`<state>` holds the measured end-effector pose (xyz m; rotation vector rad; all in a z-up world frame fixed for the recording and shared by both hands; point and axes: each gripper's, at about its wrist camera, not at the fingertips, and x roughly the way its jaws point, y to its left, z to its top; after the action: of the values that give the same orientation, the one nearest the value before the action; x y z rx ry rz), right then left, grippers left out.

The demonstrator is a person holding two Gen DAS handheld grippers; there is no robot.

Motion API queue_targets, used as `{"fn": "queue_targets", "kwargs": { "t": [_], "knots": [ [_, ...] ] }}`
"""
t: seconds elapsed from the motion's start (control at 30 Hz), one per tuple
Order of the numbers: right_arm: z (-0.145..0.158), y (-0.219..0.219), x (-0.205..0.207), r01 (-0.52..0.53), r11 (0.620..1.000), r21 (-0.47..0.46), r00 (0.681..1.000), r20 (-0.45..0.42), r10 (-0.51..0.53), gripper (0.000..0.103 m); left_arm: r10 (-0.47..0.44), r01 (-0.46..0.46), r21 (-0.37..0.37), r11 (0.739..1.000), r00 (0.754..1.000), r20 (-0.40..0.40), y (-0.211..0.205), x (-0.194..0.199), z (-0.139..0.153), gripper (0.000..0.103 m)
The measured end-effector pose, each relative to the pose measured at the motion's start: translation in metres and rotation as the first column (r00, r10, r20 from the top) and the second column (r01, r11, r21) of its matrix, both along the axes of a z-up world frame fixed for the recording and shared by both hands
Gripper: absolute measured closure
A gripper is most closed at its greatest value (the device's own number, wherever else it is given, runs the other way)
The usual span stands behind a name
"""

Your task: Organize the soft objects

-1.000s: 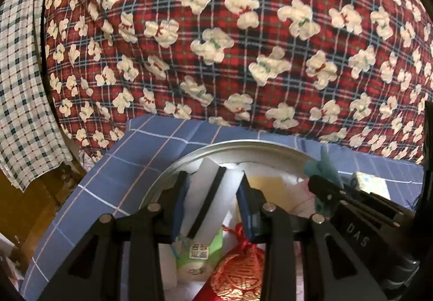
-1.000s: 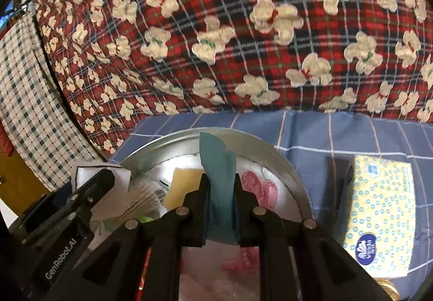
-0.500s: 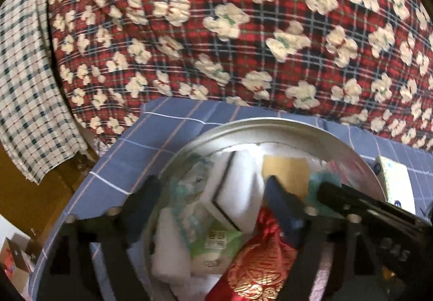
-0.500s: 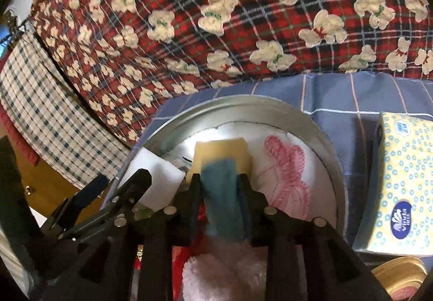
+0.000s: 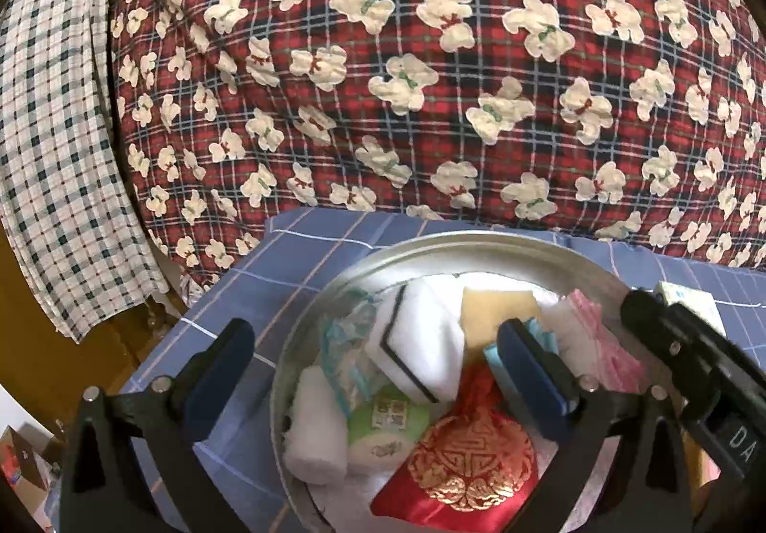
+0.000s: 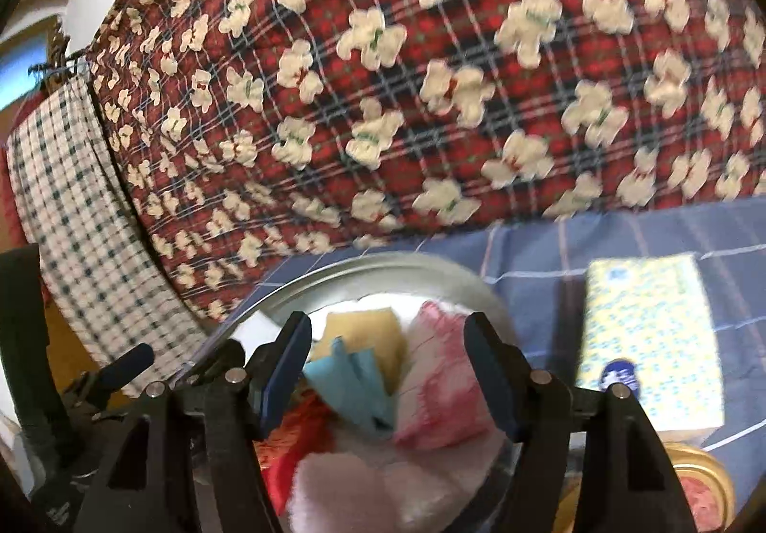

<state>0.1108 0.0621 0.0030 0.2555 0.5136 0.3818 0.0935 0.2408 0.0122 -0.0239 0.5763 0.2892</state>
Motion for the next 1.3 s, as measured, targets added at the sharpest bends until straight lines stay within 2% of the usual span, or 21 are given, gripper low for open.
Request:
{"fn": "queue_targets", "kwargs": {
  "t": [0.17, 0.43, 0.67, 0.83, 0.97, 1.03, 1.1, 1.2, 1.3],
  "knots": [
    [-0.005, -0.001, -0.004, 0.031, 0.999, -0.045, 0.998, 0.049, -0.029, 0.034, 0.012, -0.012, 0.021, 1.0, 1.0, -0.006, -0.006, -0.001, -0.009, 0.0],
    [-0.012, -0.006, -0.014, 0.073, 0.994, -0.079, 0.991, 0.122, -0.063, 0.034, 0.068, -0.074, 0.069, 0.995, 0.994, 0.089, -0.007, -0.021, -0.01, 0.0],
    [-0.006, -0.011, -0.033, 0.078, 0.994, -0.082, 0.975, 0.215, -0.058, 0.033, 0.055, -0.066, 0.068, 0.996, 0.987, 0.15, -0.009, -0.037, -0.014, 0.0],
    [-0.001, -0.018, -0.051, 0.1, 0.993, -0.068, 0.958, 0.277, -0.078, 0.033, 0.044, -0.052, 0.039, 0.998, 0.983, 0.177, -0.014, -0.051, -0.017, 0.0],
    [0.002, -0.018, -0.062, 0.106, 0.991, -0.08, 0.949, 0.306, -0.077, 0.033, 0.032, -0.045, 0.051, 0.998, 0.973, 0.227, -0.019, -0.065, -0.015, 0.0],
    [0.003, -0.017, -0.067, 0.104, 0.991, -0.086, 0.946, 0.316, -0.072, 0.031, 0.024, -0.038, 0.053, 0.998, 0.97, 0.242, -0.022, -0.07, -0.013, 0.0],
    [0.004, -0.017, -0.073, 0.113, 0.99, -0.089, 0.939, 0.335, -0.077, 0.025, 0.021, -0.035, 0.052, 0.998, 0.967, 0.254, -0.023, -0.075, -0.012, 0.0],
    [0.007, -0.019, -0.082, 0.127, 0.989, -0.08, 0.924, 0.373, -0.088, 0.024, 0.024, -0.039, 0.053, 0.998, 0.963, 0.268, -0.025, -0.08, -0.011, 0.0],
    [0.007, -0.021, -0.084, 0.135, 0.988, -0.072, 0.922, 0.374, -0.099, 0.023, 0.03, -0.042, 0.039, 0.998, 0.963, 0.268, -0.024, -0.082, -0.011, 0.0]
  ]
}}
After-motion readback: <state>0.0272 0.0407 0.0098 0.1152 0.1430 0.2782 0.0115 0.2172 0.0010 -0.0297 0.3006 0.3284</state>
